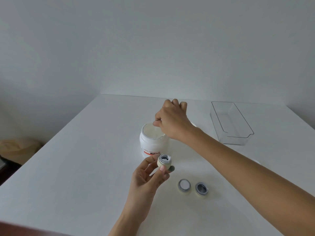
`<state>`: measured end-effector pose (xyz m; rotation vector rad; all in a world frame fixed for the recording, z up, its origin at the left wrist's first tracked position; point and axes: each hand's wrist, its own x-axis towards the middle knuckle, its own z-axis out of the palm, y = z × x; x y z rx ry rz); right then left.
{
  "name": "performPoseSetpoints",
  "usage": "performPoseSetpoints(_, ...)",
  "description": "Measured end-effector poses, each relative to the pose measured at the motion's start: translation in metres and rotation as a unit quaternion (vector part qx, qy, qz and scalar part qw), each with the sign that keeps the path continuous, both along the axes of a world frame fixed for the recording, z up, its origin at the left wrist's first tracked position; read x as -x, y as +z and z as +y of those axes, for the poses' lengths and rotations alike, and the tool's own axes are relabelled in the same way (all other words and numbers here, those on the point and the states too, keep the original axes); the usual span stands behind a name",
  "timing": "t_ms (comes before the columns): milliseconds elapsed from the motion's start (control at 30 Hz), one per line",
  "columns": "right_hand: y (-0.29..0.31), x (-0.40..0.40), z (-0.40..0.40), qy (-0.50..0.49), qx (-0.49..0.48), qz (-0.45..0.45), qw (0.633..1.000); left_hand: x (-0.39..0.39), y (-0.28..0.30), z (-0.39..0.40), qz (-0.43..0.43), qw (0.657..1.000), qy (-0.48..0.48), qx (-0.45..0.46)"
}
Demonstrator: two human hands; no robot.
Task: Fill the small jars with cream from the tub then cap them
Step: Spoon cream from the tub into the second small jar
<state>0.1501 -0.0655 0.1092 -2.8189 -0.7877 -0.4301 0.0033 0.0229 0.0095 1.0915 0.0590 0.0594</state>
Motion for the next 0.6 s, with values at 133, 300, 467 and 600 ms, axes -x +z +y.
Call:
performPoseSetpoints(133,0.003,0.000,0.001,0.001,-0.007,0.086,0.996,0.000,-0.002,0.001,-0.006,0.999,-0.005,-0.042)
performPoseSetpoints(300,0.009,0.000,-0.013,-0.044,-0.071,0.146,0.986,0.000,-0.003,0.001,-0.011,0.997,0.001,-0.078)
performPoseSetpoints(467,0.008,-0.004,-0.029,-0.091,-0.173,0.195,0.961,0.000,-0.004,0.002,-0.011,0.997,0.020,-0.080)
performPoseSetpoints(600,0.005,-0.005,-0.041,-0.121,-0.252,0.237,0.931,-0.001,-0.005,0.003,-0.012,0.997,0.028,-0.075)
